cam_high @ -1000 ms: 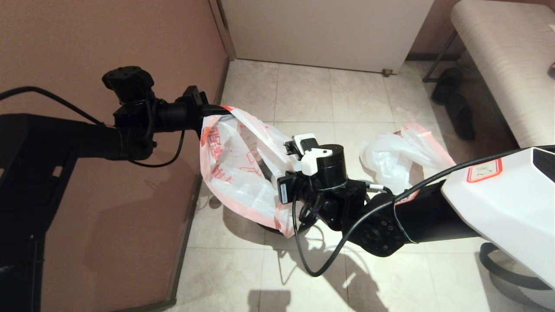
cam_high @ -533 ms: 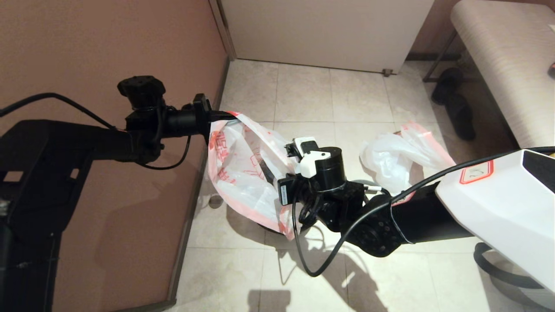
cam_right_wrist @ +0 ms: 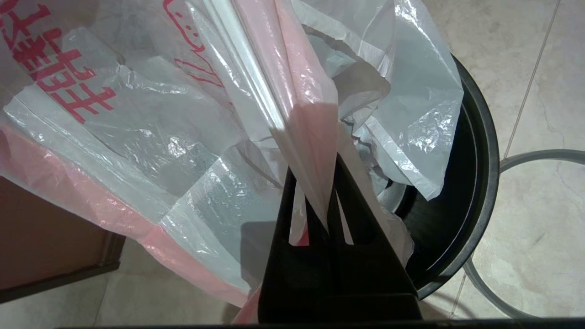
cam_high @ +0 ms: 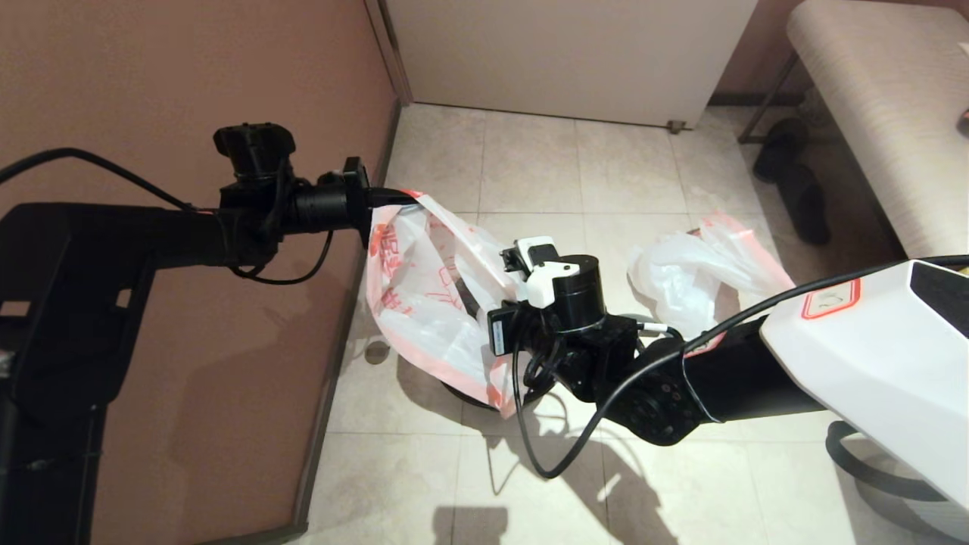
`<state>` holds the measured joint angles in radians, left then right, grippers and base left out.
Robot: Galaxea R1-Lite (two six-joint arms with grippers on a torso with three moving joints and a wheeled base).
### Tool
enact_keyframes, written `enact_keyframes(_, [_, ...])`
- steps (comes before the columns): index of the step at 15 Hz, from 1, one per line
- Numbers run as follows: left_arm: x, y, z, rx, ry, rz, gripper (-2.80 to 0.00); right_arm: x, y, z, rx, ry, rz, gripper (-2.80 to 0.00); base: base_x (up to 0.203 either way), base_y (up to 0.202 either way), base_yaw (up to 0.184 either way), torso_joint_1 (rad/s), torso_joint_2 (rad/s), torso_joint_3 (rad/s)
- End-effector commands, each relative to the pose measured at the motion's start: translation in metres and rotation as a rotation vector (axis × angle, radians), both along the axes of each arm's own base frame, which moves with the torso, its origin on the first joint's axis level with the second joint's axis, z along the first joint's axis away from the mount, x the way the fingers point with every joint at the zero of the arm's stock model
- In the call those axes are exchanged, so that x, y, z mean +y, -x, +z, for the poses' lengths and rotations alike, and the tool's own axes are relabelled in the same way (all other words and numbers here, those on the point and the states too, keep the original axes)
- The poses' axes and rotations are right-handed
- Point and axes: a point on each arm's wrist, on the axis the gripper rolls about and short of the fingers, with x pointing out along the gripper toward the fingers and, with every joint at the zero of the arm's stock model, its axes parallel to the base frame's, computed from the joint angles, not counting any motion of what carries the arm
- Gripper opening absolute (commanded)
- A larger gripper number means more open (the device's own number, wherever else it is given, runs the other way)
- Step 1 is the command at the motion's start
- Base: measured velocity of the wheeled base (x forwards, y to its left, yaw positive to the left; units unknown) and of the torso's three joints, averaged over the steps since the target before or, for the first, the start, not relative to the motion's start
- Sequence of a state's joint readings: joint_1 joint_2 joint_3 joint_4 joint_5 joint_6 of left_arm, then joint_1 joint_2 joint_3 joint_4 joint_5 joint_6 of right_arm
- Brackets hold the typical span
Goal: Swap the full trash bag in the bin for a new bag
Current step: Put the new garbage bag on the trash can
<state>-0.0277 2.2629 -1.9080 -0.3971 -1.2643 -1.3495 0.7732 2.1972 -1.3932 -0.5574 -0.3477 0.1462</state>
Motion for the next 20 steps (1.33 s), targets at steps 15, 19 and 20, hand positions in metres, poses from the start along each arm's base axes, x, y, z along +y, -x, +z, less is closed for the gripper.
enact_keyframes(15, [-0.035, 0.018, -0.001, -0.141, -0.417, 0.482, -2.80, -0.004, -0.005, 0.010, -0.022, -0.021, -0.019, -2.80, 0.000, 0.000, 0.000, 0.000, 0.00, 0.000])
enact_keyframes(19, [-0.054, 0.027, -0.016, -0.292, -0.837, 0.563, -2.80, -0.009, -0.006, 0.017, -0.020, -0.019, -0.030, -2.80, 0.000, 0.000, 0.000, 0.000, 0.00, 0.000])
enact_keyframes(20, [-0.057, 0.034, -0.012, -0.227, -0.788, 0.553, -2.80, -0.009, -0.006, 0.017, -0.020, -0.019, -0.031, -2.80, 0.000, 0.000, 0.000, 0.000, 0.00, 0.000])
